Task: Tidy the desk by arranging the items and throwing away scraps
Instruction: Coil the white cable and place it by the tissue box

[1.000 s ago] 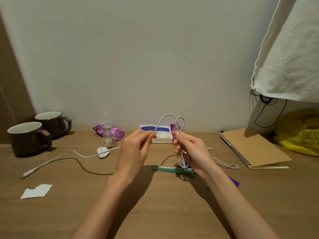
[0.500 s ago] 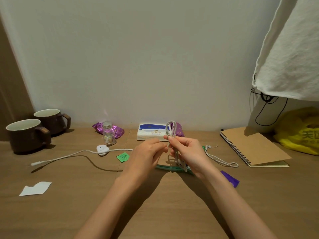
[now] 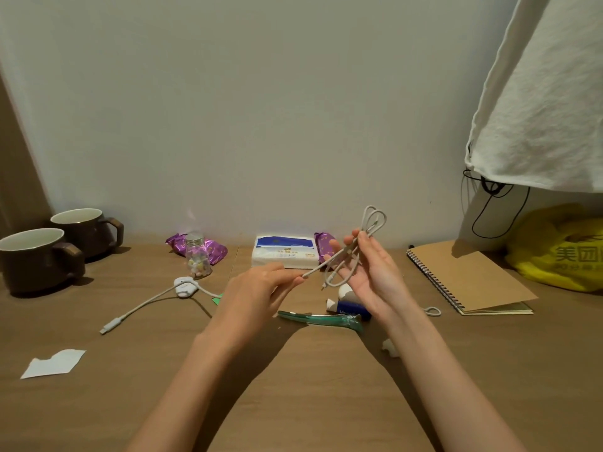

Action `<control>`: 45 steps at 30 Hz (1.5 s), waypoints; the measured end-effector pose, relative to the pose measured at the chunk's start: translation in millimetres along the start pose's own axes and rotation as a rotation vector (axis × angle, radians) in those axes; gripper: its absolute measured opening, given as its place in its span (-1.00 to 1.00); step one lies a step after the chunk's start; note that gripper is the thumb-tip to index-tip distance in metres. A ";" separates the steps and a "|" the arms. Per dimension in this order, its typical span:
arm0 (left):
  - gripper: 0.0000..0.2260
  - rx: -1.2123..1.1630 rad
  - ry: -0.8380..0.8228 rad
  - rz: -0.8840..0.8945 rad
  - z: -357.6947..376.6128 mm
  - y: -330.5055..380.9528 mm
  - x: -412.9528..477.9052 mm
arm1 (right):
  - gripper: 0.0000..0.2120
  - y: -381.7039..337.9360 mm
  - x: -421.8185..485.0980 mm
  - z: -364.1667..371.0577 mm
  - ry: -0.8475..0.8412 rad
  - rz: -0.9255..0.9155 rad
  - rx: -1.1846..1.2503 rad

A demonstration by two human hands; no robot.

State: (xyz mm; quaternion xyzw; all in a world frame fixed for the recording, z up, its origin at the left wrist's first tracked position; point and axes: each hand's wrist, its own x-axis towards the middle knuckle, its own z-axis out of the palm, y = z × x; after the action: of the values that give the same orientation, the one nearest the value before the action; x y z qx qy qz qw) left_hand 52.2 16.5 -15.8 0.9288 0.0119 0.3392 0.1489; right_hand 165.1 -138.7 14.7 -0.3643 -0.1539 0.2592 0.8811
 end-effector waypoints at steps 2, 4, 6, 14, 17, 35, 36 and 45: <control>-0.79 -0.018 -0.026 0.002 0.3 -1.0 0.6 | -0.83 -0.8 -0.6 0.2 -0.020 0.011 0.048; -0.78 -0.020 -0.062 0.000 1.2 -0.6 0.5 | -0.83 0.2 -1.5 1.2 -0.037 0.017 0.083; -0.77 -0.040 -0.095 -0.001 2.3 0.8 0.2 | -0.82 1.4 -1.1 2.6 -0.034 0.021 0.109; -0.74 -0.081 -0.207 -0.055 -2.8 -2.2 -0.5 | -0.81 -3.2 8.8 -9.2 0.079 -0.080 -0.046; -0.72 -0.109 -0.185 -0.073 -7.0 -12.4 -0.4 | -0.81 -11.7 7.9 -14.3 0.095 -0.154 -0.243; -0.85 -0.066 0.253 0.087 -9.0 -13.3 8.3 | -0.80 30.4 -11.1 5.7 -0.236 0.024 -0.819; -0.88 -0.063 0.257 0.088 -7.9 -12.6 8.8 | -0.78 32.3 -12.3 7.1 -0.250 0.046 -0.792; -0.93 -0.044 0.272 0.057 -5.5 -7.4 7.5 | -0.72 40.5 -13.3 14.2 -0.259 0.146 -0.689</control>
State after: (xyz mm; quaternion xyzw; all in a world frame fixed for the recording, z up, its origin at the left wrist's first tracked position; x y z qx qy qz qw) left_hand 55.0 26.0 -9.3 0.8706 -0.0017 0.4663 0.1567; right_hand 133.8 -113.9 -5.9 -0.6135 -0.3159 0.2984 0.6594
